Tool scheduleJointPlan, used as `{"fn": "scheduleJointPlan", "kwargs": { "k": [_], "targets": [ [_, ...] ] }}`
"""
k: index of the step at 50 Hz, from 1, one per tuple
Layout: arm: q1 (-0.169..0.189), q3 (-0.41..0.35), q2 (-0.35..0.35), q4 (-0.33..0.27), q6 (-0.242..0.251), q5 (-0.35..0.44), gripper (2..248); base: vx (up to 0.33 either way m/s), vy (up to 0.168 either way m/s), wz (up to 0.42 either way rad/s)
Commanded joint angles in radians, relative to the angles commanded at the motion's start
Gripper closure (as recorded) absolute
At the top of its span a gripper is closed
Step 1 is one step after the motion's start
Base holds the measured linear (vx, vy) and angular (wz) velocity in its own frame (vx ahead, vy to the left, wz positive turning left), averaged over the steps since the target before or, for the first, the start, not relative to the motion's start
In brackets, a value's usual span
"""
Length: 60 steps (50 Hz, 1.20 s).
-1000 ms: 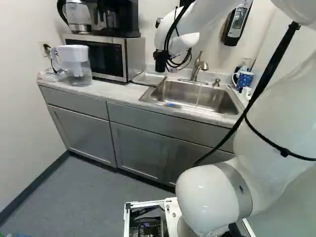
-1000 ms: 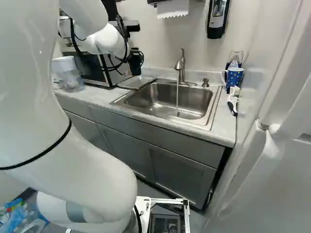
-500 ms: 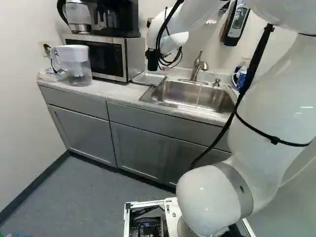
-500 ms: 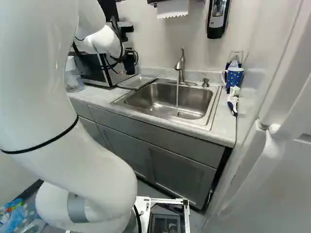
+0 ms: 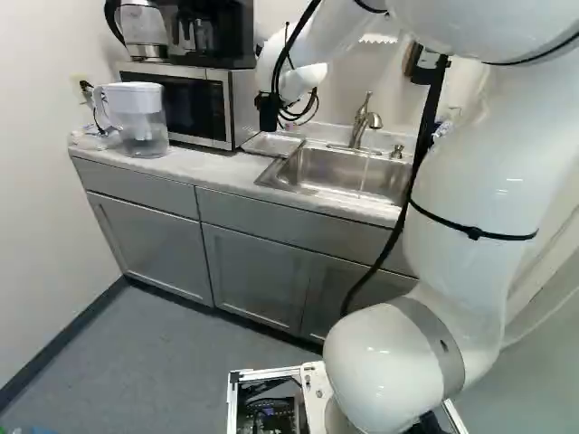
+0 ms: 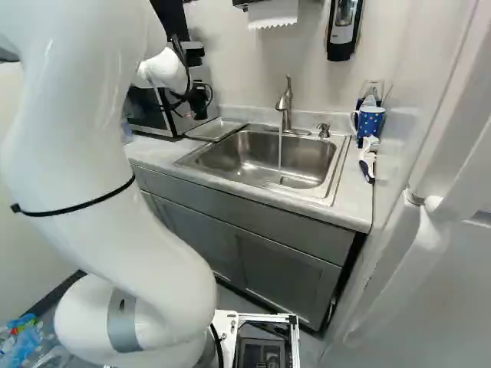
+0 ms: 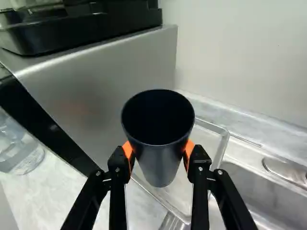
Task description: Rinse the cup and place it in the tray
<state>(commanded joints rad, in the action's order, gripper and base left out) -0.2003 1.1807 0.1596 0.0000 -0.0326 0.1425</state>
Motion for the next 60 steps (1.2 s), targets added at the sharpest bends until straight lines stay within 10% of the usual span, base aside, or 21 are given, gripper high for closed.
{"fn": "scheduleJointPlan", "kwargs": {
  "k": [60],
  "targets": [
    [-0.011,0.148,0.237,0.0,0.0,0.0,129,0.0,0.0,0.0]
  ]
}}
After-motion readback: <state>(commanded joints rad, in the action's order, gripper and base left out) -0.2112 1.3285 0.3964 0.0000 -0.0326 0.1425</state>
